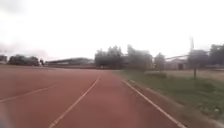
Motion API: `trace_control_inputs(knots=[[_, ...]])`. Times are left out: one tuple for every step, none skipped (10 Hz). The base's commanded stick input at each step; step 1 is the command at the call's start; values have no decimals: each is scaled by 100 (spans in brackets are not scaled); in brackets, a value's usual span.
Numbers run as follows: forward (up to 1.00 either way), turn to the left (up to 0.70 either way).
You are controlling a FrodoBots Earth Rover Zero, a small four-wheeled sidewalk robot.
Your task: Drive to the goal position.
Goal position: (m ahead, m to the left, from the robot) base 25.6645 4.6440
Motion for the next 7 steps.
trace_control_inputs(knots=[[70,-20],[70,10],[70,8],[70,2],[70,0],[70,0],[70,0]])
